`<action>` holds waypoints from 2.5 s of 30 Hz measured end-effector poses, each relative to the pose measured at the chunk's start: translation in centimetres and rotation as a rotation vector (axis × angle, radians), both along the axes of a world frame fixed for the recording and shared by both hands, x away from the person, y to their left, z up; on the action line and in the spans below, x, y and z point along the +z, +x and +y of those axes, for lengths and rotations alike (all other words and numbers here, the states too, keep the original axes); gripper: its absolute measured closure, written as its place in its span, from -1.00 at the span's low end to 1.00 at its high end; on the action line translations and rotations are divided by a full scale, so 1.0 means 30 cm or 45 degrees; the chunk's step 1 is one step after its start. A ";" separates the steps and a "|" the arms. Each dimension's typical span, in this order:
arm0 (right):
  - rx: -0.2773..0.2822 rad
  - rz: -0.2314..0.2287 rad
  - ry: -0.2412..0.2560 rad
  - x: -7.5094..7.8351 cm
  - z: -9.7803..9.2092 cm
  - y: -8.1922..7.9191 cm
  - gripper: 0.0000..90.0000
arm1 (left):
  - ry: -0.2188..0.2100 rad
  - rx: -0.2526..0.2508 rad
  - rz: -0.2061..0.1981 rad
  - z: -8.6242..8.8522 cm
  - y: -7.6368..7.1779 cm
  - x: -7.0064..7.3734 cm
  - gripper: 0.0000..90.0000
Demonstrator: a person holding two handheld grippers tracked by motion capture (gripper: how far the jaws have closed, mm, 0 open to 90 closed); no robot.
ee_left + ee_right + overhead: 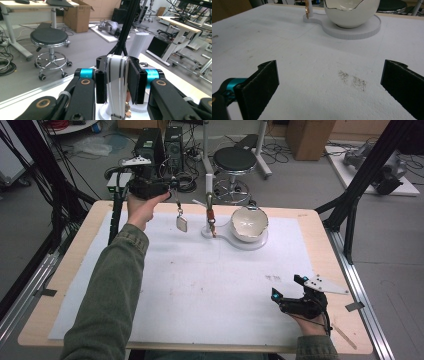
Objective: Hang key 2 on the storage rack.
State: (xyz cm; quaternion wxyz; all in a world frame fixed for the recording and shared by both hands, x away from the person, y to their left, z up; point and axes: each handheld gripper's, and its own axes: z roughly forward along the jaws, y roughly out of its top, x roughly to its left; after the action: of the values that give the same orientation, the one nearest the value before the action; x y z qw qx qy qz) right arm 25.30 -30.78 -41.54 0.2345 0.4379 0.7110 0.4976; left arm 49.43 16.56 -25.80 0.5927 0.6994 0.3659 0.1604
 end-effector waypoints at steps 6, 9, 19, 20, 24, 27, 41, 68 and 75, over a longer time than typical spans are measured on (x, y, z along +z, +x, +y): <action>-0.009 -0.006 -0.001 -0.001 -0.010 -0.011 -0.99 | -0.004 0.043 -0.022 -0.012 0.040 0.037 0.58; -0.018 0.002 0.014 0.000 -0.018 -0.013 -0.98 | -0.051 0.049 -0.036 -0.018 0.047 0.040 0.58; -0.019 0.017 -0.004 -0.008 -0.010 -0.012 -0.98 | -0.072 0.082 -0.059 -0.060 0.110 0.046 0.58; -0.021 0.018 -0.004 -0.009 -0.011 -0.011 -0.98 | -0.072 0.082 -0.059 -0.060 0.110 0.046 0.58; -0.023 0.021 0.002 -0.012 -0.012 -0.008 -0.98 | -0.043 0.089 -0.040 -0.073 0.130 0.020 0.59; -0.020 0.019 0.000 -0.014 -0.013 -0.008 -0.98 | -0.039 0.083 -0.035 -0.086 0.140 0.005 0.58; -0.029 0.026 0.008 -0.017 -0.021 -0.009 -0.98 | -0.072 0.055 -0.048 -0.125 0.125 0.009 0.58; -0.047 0.032 0.002 -0.024 -0.025 -0.004 -0.98 | -0.058 -0.095 0.044 -0.167 0.136 -0.047 0.55; -0.045 0.037 0.011 -0.027 -0.022 -0.001 -0.98 | -0.068 -0.056 0.032 -0.152 0.112 -0.038 0.04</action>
State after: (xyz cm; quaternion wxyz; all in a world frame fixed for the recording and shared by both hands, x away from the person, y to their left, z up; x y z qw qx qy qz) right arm 25.27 -31.45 -42.36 0.2311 0.4586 0.7044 0.4900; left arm 52.80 12.00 -26.95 0.6099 0.6932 0.3618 0.1287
